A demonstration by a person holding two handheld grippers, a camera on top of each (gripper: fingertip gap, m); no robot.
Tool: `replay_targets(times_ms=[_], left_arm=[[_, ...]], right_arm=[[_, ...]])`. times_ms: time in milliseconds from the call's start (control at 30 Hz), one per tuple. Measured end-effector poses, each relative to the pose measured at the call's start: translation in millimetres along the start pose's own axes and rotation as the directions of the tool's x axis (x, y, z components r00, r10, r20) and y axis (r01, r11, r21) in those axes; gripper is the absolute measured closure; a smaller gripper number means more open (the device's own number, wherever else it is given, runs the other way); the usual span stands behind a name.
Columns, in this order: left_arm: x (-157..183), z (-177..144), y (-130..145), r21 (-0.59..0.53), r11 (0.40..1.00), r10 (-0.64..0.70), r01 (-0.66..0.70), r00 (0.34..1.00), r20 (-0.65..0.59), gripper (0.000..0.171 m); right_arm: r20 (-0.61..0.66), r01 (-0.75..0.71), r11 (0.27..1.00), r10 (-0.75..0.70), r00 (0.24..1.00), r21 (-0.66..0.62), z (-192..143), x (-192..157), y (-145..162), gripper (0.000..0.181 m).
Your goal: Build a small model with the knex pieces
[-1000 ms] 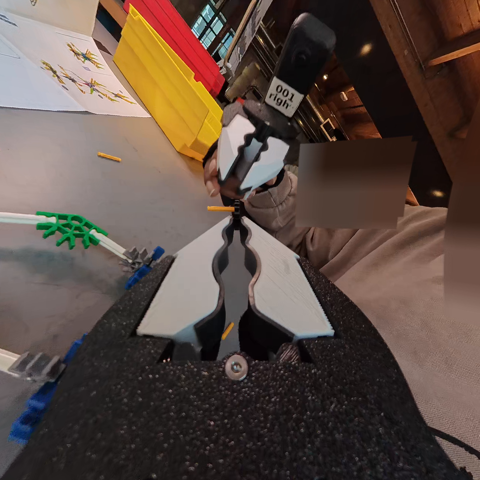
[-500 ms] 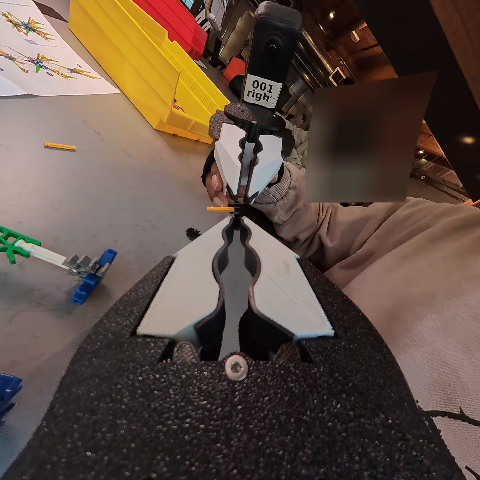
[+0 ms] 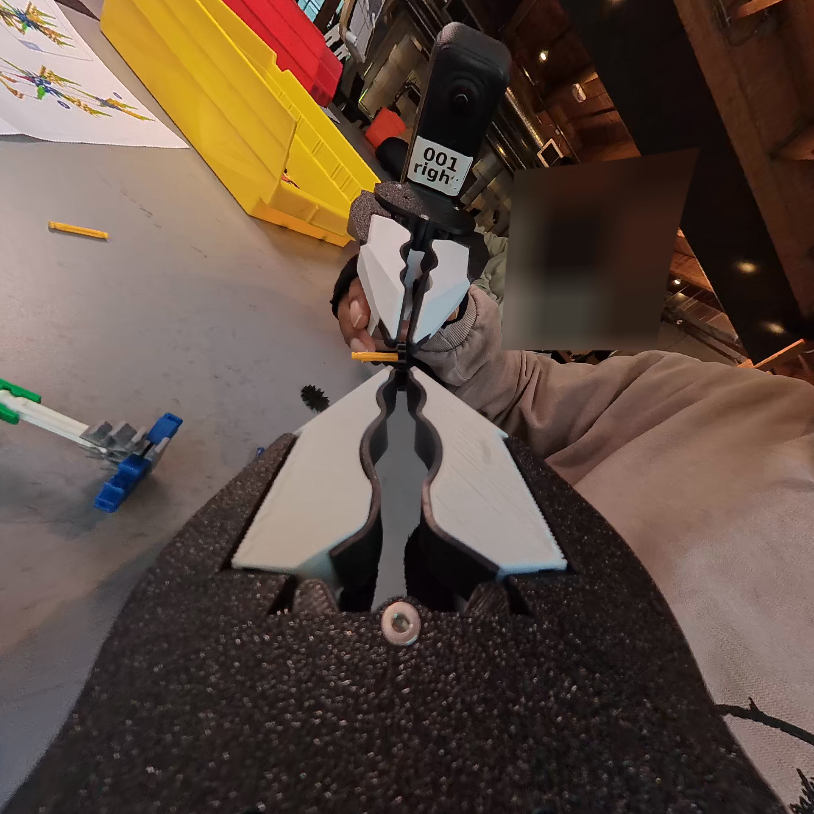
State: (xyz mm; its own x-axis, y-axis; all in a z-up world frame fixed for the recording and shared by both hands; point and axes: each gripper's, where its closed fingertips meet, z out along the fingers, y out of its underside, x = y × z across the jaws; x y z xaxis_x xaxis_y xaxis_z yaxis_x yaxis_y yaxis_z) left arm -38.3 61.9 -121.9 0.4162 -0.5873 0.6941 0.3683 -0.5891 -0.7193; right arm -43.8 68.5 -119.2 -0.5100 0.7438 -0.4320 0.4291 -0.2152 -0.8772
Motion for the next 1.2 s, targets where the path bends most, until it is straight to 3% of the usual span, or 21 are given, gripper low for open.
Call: replay_targets(times_ms=[167,367,533,967,1200], left_arm=[[1.7,-0.4,-3.3,0.027,0.999,-0.045,0.046,0.999,-0.03,0.17],[-5.3,-6.9,-11.4,0.091,0.985,-0.144,0.148,0.988,-0.051,0.17],[-10.1,-7.7,-12.7,0.11,0.976,-0.185,0.19,0.981,-0.054,0.17],[-12.9,-10.2,-15.4,0.132,0.968,-0.207,0.212,0.977,-0.056,0.17],[-11.5,-11.6,-17.8,0.144,0.967,-0.205,0.212,0.977,-0.062,0.17]], right_arm=[[-0.009,0.009,0.999,-0.009,1.0,0.035,-3.9,1.5,-6.1,0.178],[-0.221,0.302,0.951,-0.282,0.934,0.064,-12.3,7.2,-27.5,0.18],[-0.285,0.375,0.927,-0.357,0.89,0.009,-3.7,9.3,-24.2,0.181],[-0.276,0.38,0.923,-0.383,0.882,-0.066,2.5,12.6,-10.4,0.181],[-0.242,0.419,0.907,-0.416,0.876,-0.044,3.9,1.0,-13.6,0.181]])
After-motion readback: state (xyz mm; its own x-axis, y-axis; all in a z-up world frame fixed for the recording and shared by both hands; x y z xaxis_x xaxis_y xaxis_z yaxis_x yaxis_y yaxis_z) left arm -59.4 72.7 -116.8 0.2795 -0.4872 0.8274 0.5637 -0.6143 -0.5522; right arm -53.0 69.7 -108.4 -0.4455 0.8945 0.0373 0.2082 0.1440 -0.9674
